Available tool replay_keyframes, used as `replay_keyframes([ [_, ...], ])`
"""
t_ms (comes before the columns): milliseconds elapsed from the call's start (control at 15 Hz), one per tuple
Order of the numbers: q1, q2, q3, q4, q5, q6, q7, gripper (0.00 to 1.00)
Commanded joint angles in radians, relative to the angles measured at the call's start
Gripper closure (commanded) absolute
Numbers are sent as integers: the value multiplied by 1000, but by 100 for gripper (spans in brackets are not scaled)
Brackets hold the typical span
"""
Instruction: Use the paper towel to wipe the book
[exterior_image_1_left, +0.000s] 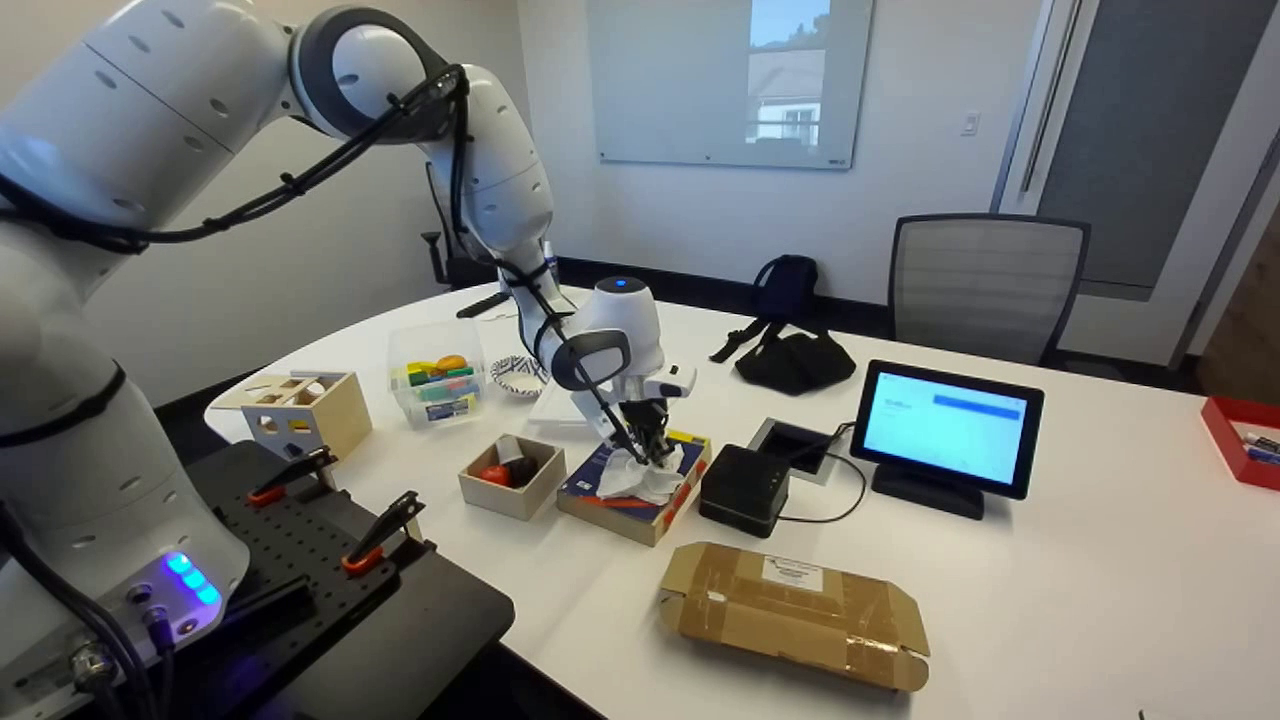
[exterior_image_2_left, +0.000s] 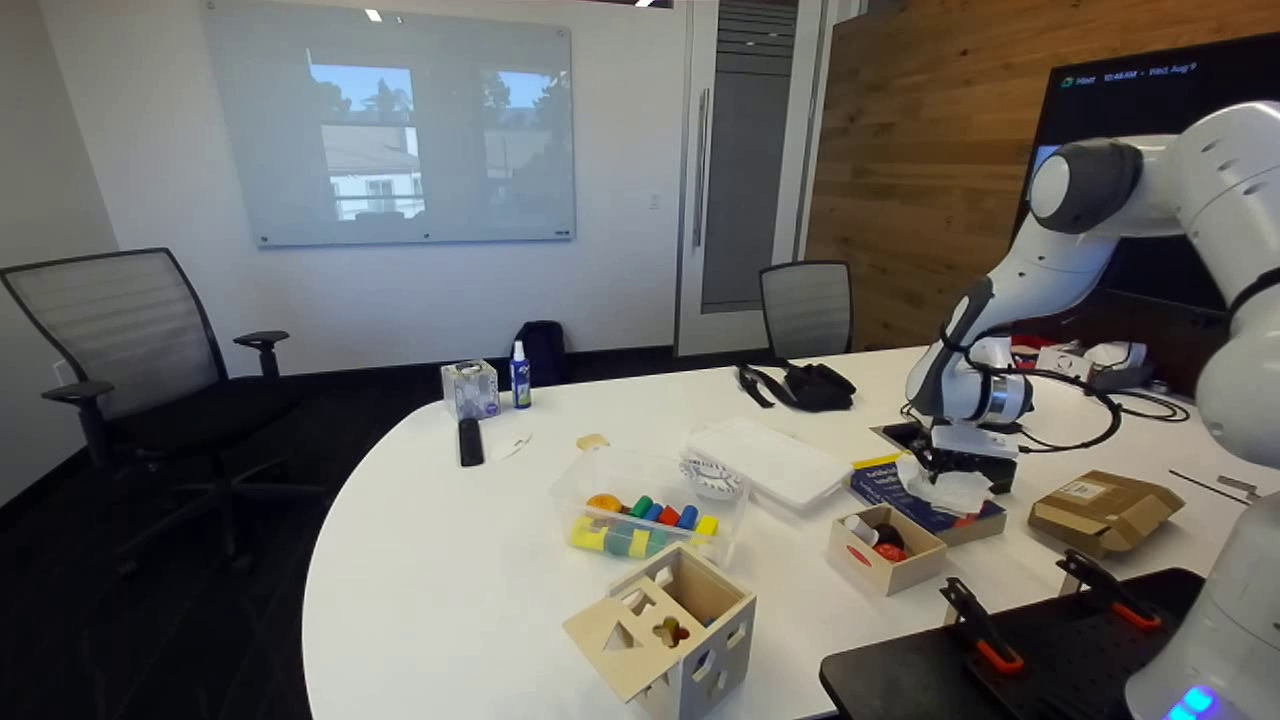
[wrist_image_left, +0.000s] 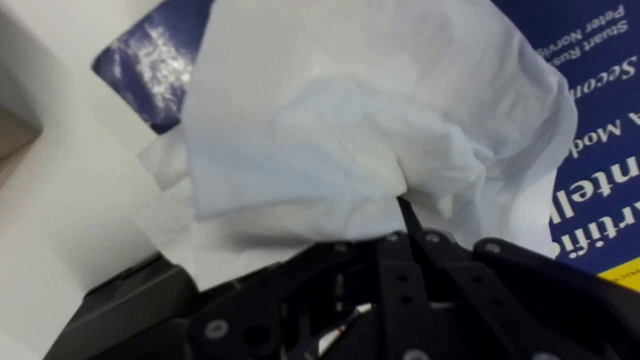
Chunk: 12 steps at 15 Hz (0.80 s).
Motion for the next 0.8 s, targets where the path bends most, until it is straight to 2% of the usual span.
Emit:
replay_keyframes([
  [0, -70, -16, 107, -35, -5, -58, -88, 100],
  [400, -140, -22, 178, -30, 23, -257, -205, 100],
  [533, -120, -26, 149, -32, 32, -294, -196, 100],
  [733, -65, -46, 71, -48, 39, -301, -119, 100],
])
